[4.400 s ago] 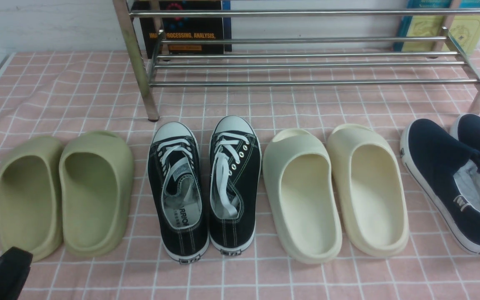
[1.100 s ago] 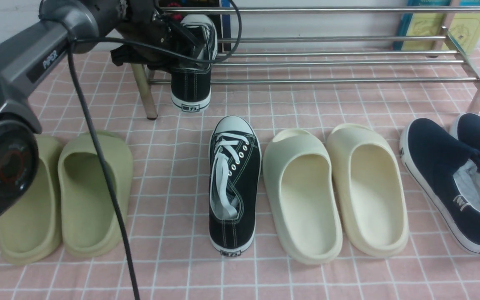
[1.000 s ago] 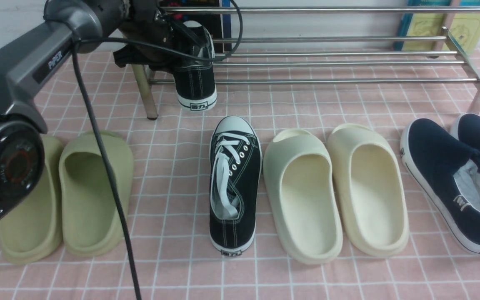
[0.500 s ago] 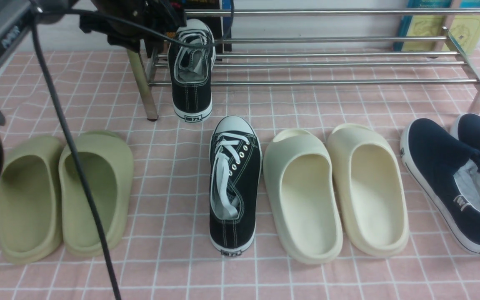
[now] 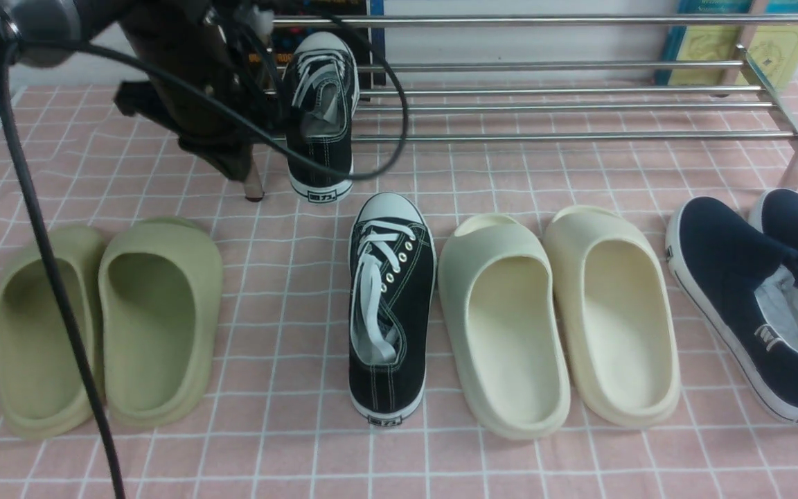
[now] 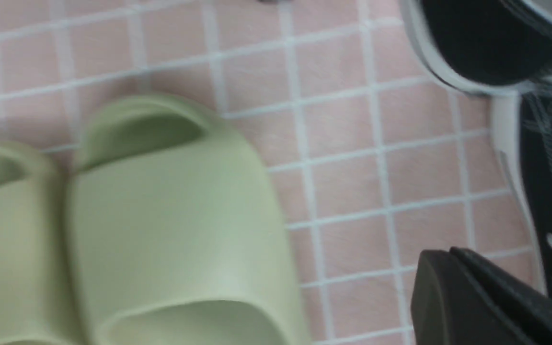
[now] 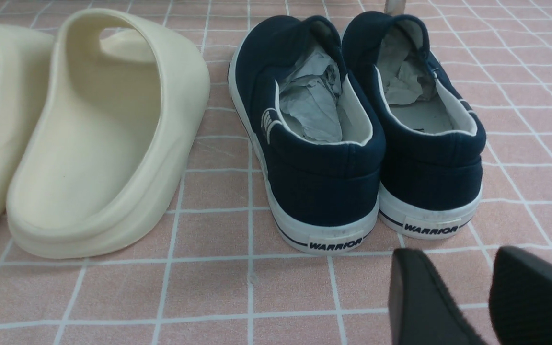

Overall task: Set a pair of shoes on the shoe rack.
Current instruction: Use the left arm to put a shoe into the shoe rack

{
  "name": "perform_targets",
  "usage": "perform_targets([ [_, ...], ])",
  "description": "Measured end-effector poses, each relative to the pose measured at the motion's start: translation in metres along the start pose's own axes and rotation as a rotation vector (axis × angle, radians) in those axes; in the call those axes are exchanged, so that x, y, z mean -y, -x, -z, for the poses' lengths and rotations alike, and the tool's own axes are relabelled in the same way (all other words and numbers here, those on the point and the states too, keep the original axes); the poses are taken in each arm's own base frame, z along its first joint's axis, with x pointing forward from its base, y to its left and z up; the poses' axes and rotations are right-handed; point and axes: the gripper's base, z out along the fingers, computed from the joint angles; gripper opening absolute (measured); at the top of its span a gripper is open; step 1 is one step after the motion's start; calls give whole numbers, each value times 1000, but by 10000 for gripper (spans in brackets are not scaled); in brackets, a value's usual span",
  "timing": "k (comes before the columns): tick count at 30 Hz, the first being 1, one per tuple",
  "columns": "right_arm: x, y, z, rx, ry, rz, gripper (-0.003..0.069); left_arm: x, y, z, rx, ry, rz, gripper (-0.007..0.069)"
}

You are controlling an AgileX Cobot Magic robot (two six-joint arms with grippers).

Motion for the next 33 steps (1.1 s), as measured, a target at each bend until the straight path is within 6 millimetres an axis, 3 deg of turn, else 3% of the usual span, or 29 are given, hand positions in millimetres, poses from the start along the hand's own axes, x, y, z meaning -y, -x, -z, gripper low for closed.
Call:
perform_targets([
  [5, 0, 0, 0, 0, 0, 0, 239, 18, -19, -18, -33, -22, 10, 2],
  [11, 0, 0, 0, 0, 0, 0, 239, 23, -30, -32, -47, -25, 8, 2],
  [28, 0, 0, 0, 0, 0, 0, 239, 26, -16, -37, 107, -53, 10, 8],
  [33, 0, 0, 0, 0, 0, 0, 239, 27, -13, -58, 124, -34, 34, 8],
])
